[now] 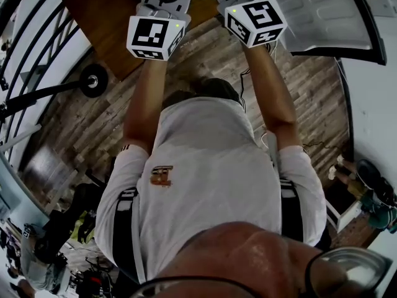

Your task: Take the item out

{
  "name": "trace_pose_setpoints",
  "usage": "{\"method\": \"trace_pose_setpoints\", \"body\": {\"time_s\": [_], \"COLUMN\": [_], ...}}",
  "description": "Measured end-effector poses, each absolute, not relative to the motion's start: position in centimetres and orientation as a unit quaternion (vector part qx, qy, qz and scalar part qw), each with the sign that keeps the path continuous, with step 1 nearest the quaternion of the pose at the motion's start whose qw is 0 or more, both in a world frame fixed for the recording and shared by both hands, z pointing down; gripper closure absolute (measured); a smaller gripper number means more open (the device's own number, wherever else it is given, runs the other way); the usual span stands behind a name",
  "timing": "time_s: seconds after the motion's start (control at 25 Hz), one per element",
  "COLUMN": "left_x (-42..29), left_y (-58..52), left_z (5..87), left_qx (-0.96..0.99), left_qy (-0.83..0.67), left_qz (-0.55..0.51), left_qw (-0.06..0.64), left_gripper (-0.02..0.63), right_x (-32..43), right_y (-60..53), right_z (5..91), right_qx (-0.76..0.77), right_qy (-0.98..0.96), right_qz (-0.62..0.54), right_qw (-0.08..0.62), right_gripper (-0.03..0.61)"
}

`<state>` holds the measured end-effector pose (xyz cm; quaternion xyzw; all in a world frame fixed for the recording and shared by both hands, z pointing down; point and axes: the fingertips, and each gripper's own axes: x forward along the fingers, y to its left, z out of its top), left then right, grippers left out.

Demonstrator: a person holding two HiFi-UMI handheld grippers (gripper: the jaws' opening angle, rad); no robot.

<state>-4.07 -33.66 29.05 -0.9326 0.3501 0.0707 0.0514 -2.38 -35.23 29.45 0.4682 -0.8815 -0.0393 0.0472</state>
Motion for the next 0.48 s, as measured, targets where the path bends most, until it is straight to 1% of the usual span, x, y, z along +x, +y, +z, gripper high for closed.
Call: {"method": "trace_pose_setpoints", "body": {"time_s": [0.48], "left_x": [-2.1], "left_y": [-36.8], "left_z": [29.2], "left_qx": [-0.92], "left_qy": [0.385], "left_qz": [0.052], "left_qw": [0.053], "left_gripper": [0.595], "right_x": [0.6], "right_y": [-40.6], "right_z": [30.7], "right_qx": [0.467], "right_qy": [-0.881], "right_qz": [-0.004], "right_qw": [0.072], "right_gripper": [0.543]}}
